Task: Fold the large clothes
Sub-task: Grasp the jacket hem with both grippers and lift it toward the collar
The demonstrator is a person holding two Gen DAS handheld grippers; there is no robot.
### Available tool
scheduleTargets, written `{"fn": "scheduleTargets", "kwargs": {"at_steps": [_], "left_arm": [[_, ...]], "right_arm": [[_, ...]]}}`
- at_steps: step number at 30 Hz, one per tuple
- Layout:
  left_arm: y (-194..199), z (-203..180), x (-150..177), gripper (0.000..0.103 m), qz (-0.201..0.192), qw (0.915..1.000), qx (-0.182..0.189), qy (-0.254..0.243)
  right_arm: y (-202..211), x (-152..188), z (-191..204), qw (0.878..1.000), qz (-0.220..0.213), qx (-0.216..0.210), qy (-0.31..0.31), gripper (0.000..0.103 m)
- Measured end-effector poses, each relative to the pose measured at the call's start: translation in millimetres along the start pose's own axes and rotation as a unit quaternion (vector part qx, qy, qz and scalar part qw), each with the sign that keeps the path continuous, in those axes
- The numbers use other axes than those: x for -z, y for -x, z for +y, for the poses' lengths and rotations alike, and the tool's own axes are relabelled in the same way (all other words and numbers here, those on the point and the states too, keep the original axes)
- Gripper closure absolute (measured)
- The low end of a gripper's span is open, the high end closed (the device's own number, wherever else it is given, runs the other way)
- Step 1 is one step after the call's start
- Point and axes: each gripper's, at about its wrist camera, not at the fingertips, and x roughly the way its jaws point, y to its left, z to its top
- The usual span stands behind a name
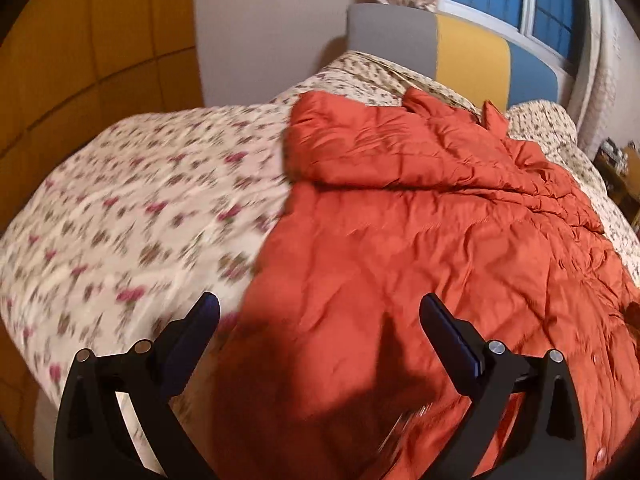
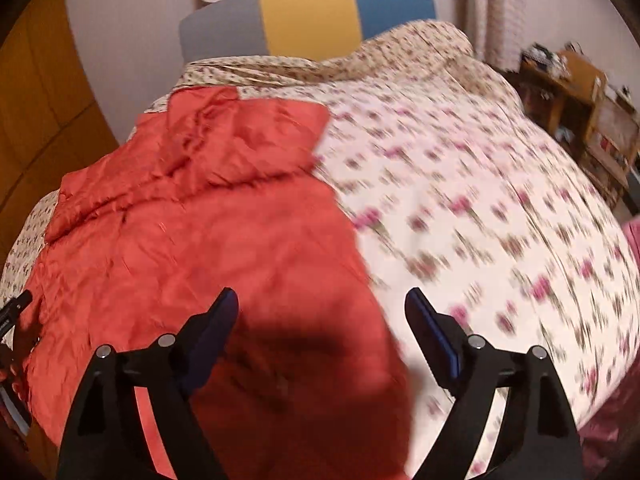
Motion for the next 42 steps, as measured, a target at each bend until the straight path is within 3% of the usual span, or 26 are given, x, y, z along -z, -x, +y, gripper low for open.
{"fn": "scheduleTargets", "kwargs": {"at_steps": [4, 12, 15, 17, 19, 22, 28, 35, 42], "left_arm": [[9.6, 17.3, 19.6, 0.021, 0.012, 0.9994, 0.018, 0.025], [19.1, 23.0, 57.2, 0.027, 0.034, 0.9968, 0.057, 0.045], [22.8, 20.8, 64.0, 0.037, 0.033, 0.9967, 0.061, 0.043], [26.0, 14.3, 68.4, 0.048, 0.031, 0.9969, 0.064, 0.034], [30.0, 6.9, 71.4, 0.067, 0.032, 0.9968, 0.071, 0.02], [40.0, 1.0, 73.1, 0.084, 0.027, 0.9963, 0.081, 0.007], [77.5, 6.0, 70.4, 0.091, 0.002, 0.9915, 0.129, 0.015], [131.4, 6.2, 59.4, 0.091, -0.033, 0.9818, 0.185, 0.026], [125.2, 13.0, 14.5, 0.091, -0.047, 0.9719, 0.218, 0.076]], "right_arm": [[7.1, 25.1, -30.2, 0.999, 0.024, -0.007, -0.031, 0.021], [13.5, 65.3, -44.9, 0.993, 0.06, -0.084, -0.056, 0.031], [15.1, 72.0, -41.5, 0.992, 0.056, -0.099, -0.049, 0.042], [16.4, 74.2, -36.6, 0.992, 0.051, -0.105, -0.043, 0.057], [16.4, 73.1, -31.5, 0.991, 0.049, -0.122, -0.038, 0.071], [18.7, 72.0, -33.2, 0.986, 0.049, -0.151, -0.045, 0.084], [49.1, 67.9, -40.2, 0.98, 0.025, -0.196, -0.034, 0.091], [92.3, 59.9, -43.3, 0.962, -0.004, -0.27, -0.033, 0.092], [90.2, 18.2, -39.9, 0.948, -0.032, -0.308, -0.073, 0.092]]}}
